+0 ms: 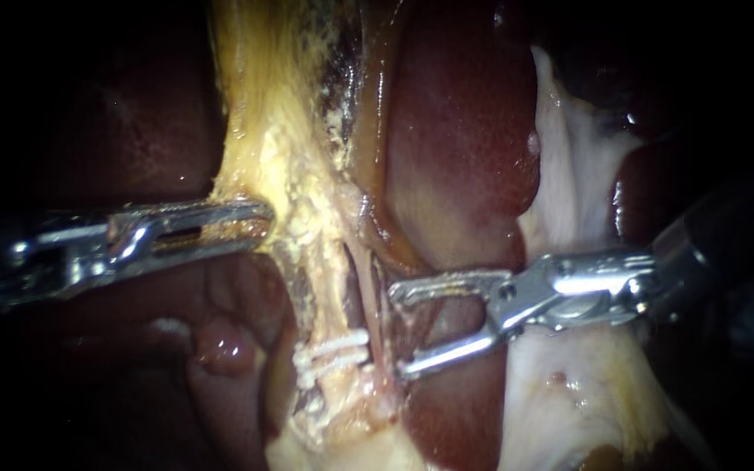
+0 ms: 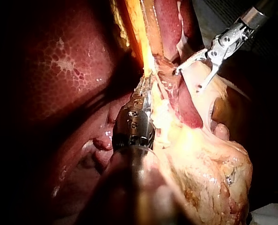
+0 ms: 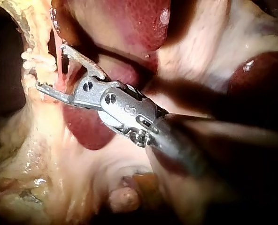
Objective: Going back second clip left tube
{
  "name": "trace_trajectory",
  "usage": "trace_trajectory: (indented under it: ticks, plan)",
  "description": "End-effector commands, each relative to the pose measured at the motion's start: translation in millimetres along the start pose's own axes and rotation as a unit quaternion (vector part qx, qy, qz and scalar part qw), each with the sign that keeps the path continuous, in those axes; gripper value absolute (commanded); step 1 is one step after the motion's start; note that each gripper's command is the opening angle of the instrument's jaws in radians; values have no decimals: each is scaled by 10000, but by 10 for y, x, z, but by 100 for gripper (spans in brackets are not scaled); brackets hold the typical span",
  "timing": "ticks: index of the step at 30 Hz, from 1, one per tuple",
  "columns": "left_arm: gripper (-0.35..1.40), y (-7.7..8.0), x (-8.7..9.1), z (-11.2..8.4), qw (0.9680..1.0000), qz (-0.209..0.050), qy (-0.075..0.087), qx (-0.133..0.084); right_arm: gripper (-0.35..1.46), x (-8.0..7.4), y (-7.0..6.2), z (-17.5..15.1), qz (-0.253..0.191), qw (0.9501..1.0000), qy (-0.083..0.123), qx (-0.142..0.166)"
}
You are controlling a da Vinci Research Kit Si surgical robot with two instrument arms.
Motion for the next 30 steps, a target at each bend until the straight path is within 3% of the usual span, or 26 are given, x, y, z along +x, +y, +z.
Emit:
trace_trajectory:
  ticks: [1,9,20,30]
  plan:
    - [-35,2,1,3,10000,5,-4,0,60,4,1,-5,-112,9999,-3,-19]
    - [-35,14,13,27,10000,50,-3,-43,60,14,2,-17,-705,9975,-19,-62]
    - [-35,22,38,100,9994,132,333,-37,60,13,3,-20,-941,9955,-29,-53]
    - [-35,19,39,110,9992,142,363,-35,60,17,5,-34,-912,9958,2,-64]
